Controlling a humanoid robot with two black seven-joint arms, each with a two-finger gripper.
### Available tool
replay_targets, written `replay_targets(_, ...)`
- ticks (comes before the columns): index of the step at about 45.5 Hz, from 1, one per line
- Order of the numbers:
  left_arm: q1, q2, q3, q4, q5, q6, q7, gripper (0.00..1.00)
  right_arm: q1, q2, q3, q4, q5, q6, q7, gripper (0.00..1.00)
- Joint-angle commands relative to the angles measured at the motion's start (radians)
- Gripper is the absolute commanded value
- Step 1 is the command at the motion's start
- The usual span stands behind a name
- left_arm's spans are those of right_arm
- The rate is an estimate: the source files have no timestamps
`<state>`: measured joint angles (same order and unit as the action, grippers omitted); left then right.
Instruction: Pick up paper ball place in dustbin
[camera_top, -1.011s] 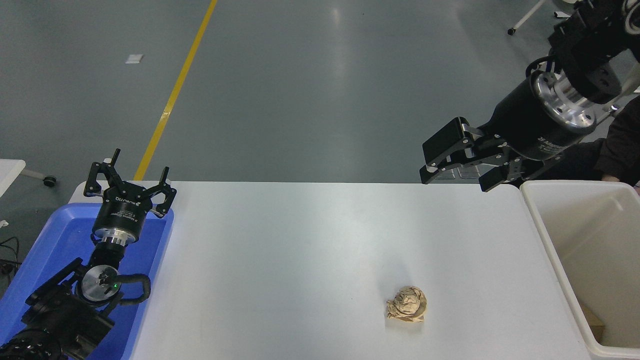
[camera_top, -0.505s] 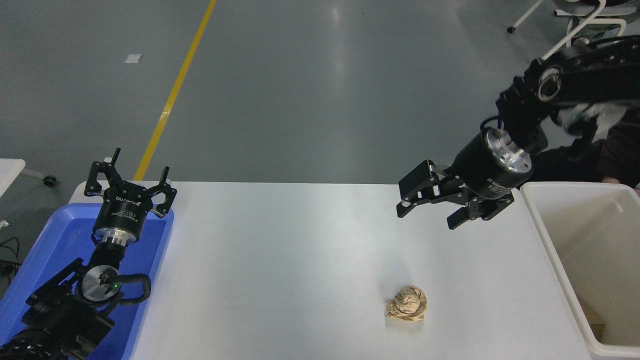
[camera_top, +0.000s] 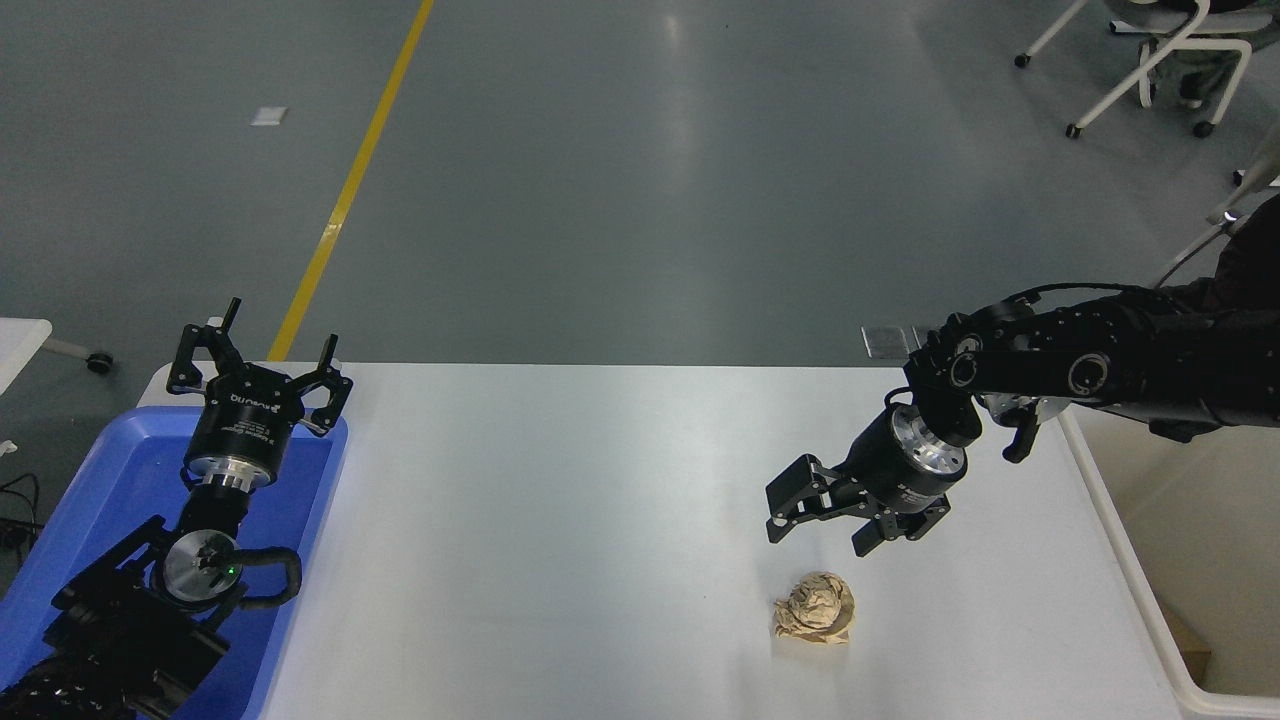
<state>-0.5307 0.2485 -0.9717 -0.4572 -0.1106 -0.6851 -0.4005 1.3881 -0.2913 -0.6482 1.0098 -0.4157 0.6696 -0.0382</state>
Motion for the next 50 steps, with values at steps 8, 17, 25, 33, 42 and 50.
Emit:
replay_targets(8, 0.000, 0.000, -0.001, 0.000, 0.000, -0.001, 0.000, 1.00, -0.169, 0.066, 0.059, -0.117, -0.095, -0.051, -0.002, 1.00)
replay_targets(17, 0.000, 0.000, -0.001, 0.000, 0.000, -0.001, 0.000, 1.00, -0.230, 0.121, 0.071, -0.183, -0.095, -0.076, -0.002, 1.00)
replay_targets(25, 0.000, 0.000, -0.001, 0.000, 0.000, -0.001, 0.000, 1.00, -0.265, 0.132, 0.071, -0.218, -0.103, -0.099, 0.000, 1.00)
replay_targets(33, 0.000, 0.000, -0.001, 0.000, 0.000, -0.001, 0.000, 1.00, -0.271, 0.129, 0.071, -0.240, -0.130, -0.125, 0.009, 0.90)
replay_targets(42, 0.000, 0.000, 0.001, 0.000, 0.000, -0.001, 0.000, 1.00, -0.248, 0.121, 0.062, -0.231, -0.146, -0.120, 0.014, 0.00)
replay_targets(50, 0.000, 0.000, 0.001, 0.000, 0.000, -0.001, 0.000, 1.00, -0.198, 0.084, 0.053, -0.198, -0.150, -0.114, 0.012, 0.00)
